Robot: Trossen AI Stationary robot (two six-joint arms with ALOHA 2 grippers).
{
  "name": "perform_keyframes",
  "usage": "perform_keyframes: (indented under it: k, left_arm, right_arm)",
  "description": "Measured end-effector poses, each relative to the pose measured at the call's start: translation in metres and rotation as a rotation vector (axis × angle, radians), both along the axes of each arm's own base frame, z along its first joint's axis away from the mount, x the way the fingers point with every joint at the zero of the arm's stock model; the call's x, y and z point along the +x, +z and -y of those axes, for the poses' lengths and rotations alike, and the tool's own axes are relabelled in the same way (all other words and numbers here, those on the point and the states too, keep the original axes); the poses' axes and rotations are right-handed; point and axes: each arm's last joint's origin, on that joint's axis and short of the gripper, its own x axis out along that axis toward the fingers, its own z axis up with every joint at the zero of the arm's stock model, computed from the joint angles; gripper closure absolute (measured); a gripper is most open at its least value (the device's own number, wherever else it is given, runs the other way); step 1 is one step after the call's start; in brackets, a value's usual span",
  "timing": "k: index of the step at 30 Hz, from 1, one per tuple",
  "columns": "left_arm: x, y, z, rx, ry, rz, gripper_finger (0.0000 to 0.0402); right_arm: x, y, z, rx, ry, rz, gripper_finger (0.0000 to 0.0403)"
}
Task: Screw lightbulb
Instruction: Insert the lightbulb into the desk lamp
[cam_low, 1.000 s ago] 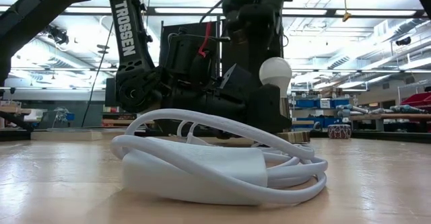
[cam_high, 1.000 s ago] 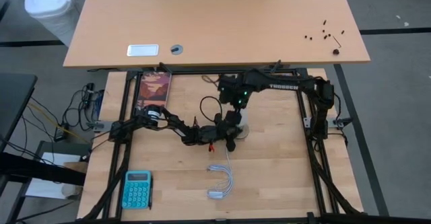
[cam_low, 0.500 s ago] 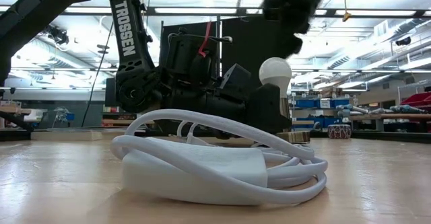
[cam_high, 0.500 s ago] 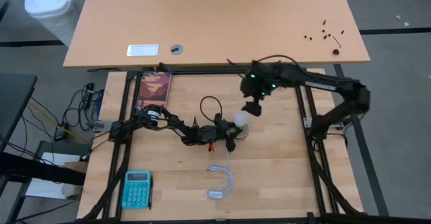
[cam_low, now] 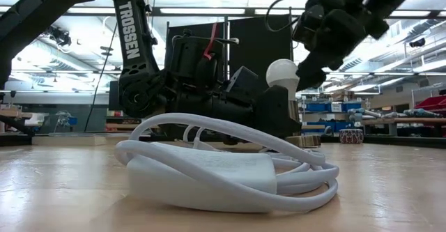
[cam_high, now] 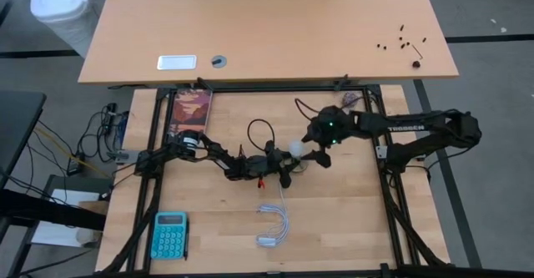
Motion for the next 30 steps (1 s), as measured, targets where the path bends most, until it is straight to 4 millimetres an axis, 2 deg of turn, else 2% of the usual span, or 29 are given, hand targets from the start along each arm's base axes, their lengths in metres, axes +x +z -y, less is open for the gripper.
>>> perform_keyframes:
  k: [6, 13, 20, 24, 30]
  left_arm:
    - [0.000, 0.001, 0.001, -0.015, -0.007, 0.012, 0.0203]
    - [0.000, 0.000, 0.001, -0.011, -0.008, 0.007, 0.0203]
    - [0.000, 0.000, 0.002, -0.012, -0.009, 0.008, 0.0203]
    - [0.000, 0.001, 0.002, -0.012, -0.009, 0.012, 0.0203]
    - [0.000, 0.001, 0.003, -0.016, -0.040, 0.014, 0.0203]
  right_arm:
    - [-0.001, -0.016, -0.009, -0.017, 0.010, 0.126, 0.0059]
    - [0.002, -0.048, -0.009, -0.002, -0.008, 0.215, 0.0069]
    - [0.020, -0.058, -0.007, -0.018, 0.020, 0.348, 0.0093]
    - [0.025, -0.069, -0.007, -0.028, 0.045, 0.341, 0.0096]
    - [0.026, -0.072, -0.006, 0.006, 0.157, 0.381, 0.0096]
